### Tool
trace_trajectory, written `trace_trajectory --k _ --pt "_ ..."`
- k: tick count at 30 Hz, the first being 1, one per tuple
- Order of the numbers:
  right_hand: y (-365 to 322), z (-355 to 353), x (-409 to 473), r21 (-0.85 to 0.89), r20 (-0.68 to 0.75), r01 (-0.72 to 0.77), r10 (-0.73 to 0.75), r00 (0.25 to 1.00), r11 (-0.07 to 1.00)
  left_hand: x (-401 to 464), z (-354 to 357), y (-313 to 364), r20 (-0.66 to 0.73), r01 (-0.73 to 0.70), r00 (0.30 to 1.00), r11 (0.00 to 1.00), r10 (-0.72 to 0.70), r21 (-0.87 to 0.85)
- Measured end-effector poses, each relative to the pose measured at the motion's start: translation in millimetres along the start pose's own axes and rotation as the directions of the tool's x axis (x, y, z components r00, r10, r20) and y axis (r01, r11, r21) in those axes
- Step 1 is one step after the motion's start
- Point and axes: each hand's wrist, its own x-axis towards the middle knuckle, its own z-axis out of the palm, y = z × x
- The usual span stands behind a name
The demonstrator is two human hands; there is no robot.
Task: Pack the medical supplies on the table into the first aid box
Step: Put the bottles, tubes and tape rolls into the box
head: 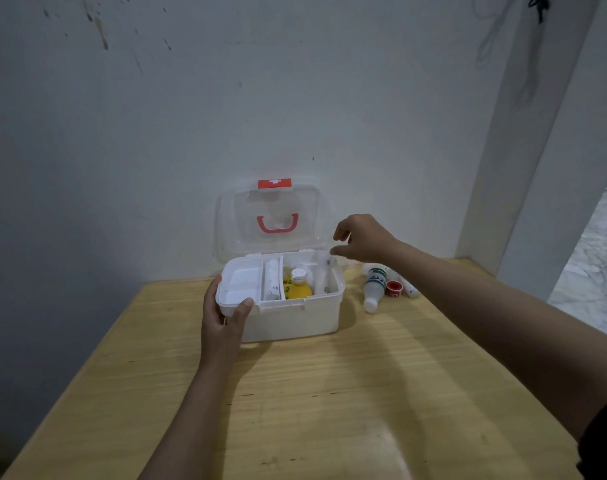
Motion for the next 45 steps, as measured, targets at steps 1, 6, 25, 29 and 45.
trace_trajectory --k 1,6,25,29,45 --pt "4.1 -4.6 -2.7 0.01 -0.006 -0.014 0.014 1.0 1.0 -0.1 -0.3 -0.5 -0.001 0.001 1.0 1.0 -0.001 0.002" --pt "25.1 -18.6 -26.7 0.024 0.02 -0.053 0.053 0.998 0.998 -0.8 1.6 -0.5 -0.011 -0.005 1.0 1.0 0.005 0.006" --pt "54.7 42.0 -86.6 -0.285 0.164 0.121 -0.076 0.984 0.951 -0.7 1.2 -1.3 -0.012 -0.018 1.0 0.999 0.018 0.028" --pt "56.3 45.6 -91.6 0.063 -0.134 -0.039 0.048 0.99 0.997 -1.2 1.2 -0.6 -0.013 -0.018 1.0 1.0 0.019 0.023" --pt "-5.6 -27.7 -82.8 0.767 -0.392 0.096 0.344 0.853 0.634 -3.1 1.8 3.5 -0.007 -0.006 1.0 1.0 0.006 0.0"
